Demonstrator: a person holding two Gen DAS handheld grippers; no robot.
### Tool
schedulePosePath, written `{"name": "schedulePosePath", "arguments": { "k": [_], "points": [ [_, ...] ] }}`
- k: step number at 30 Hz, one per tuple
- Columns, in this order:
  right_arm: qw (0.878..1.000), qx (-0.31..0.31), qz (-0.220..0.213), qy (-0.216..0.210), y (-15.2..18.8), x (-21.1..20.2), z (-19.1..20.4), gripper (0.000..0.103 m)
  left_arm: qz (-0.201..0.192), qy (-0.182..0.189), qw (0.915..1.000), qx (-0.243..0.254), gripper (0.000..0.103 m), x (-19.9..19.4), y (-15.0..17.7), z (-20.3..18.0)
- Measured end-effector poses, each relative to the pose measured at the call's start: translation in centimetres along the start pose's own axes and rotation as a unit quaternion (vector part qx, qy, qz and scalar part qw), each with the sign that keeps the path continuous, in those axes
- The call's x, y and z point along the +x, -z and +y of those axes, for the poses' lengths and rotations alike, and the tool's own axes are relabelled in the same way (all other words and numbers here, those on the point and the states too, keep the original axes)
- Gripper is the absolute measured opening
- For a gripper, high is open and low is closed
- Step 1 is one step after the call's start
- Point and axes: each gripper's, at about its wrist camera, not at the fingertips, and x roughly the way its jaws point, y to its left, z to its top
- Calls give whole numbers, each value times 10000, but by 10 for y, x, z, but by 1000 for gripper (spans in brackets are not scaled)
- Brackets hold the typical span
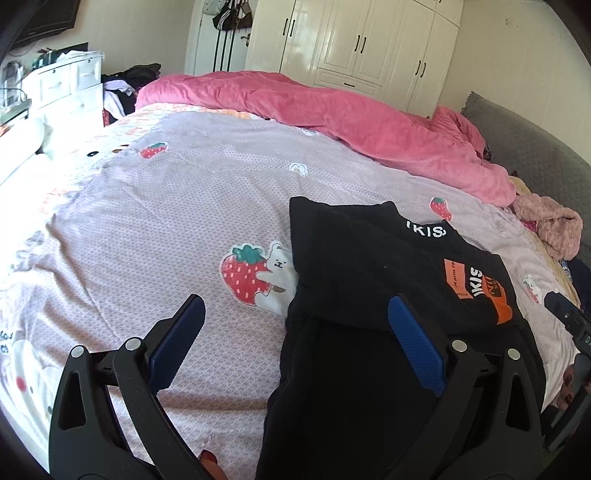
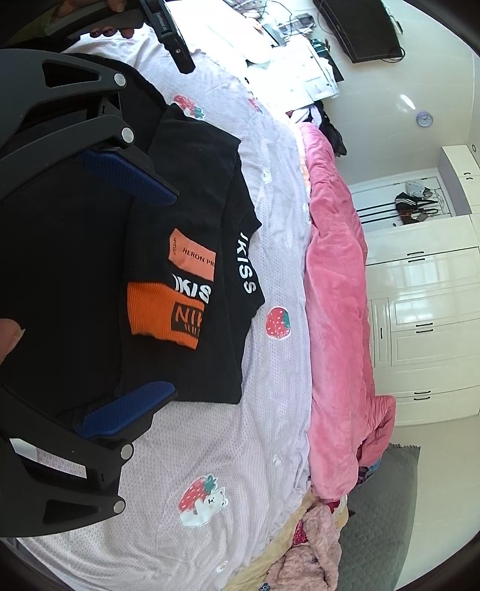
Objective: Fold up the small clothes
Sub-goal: 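Move both grippers back toward the hem of the black shirt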
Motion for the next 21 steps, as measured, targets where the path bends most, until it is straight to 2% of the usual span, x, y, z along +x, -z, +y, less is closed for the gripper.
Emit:
{"name": "schedulePosePath", "arguments": {
  "k": [9,21],
  "points": [
    [10000,5,-9,22,8,-15,-10,96,-15,-195,9996,-193,93,-21,8,22],
    [9999,133,29,68,25,-39,-29,96,50,-311,9993,-177,93,-49,26,35]
  ]
}}
